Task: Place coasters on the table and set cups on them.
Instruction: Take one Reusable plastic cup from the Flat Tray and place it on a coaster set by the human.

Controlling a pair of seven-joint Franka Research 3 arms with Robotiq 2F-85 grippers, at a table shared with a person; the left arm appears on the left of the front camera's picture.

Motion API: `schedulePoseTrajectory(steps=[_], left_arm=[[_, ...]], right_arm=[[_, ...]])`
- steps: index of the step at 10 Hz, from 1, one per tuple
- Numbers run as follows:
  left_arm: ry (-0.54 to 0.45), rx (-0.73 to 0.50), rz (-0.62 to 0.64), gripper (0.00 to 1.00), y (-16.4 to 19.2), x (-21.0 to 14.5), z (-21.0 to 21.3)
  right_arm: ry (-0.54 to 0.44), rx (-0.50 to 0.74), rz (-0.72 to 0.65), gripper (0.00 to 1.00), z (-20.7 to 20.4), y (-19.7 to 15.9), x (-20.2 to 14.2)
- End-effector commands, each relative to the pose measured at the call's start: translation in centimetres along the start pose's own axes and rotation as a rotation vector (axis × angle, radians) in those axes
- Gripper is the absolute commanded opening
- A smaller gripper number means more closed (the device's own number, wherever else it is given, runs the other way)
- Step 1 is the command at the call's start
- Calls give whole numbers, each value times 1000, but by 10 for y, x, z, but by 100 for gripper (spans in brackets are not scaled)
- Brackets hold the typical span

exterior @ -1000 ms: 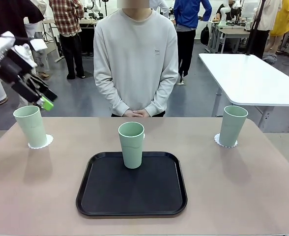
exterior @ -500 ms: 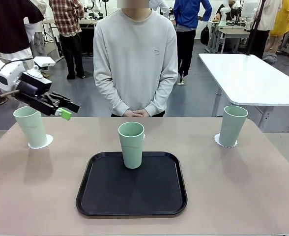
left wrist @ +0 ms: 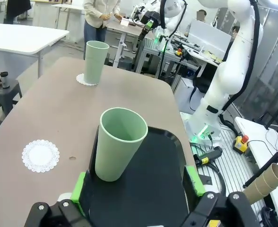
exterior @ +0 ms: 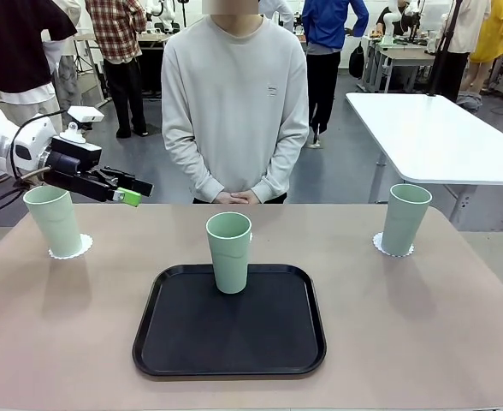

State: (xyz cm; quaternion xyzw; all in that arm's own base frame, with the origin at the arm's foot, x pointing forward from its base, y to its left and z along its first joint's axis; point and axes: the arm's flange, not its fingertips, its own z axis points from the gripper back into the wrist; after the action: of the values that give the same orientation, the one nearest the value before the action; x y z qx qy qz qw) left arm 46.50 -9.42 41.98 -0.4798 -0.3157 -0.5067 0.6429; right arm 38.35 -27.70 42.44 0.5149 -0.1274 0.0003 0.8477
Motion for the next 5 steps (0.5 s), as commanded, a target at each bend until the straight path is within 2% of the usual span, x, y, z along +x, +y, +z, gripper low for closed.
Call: schedulePoseTrajectory(steps=[1,4,5], left_arm=[[7,-4,0,100,-2,3,-1],[2,-1,-1,100,0,0,-1],[-38,23,-99,100,5,-11,-13]], right_arm=[[16,-5,-4,100,2,0,0],[16,-5,-4,100,2,0,0],[16,-5,-4,100,2,0,0]])
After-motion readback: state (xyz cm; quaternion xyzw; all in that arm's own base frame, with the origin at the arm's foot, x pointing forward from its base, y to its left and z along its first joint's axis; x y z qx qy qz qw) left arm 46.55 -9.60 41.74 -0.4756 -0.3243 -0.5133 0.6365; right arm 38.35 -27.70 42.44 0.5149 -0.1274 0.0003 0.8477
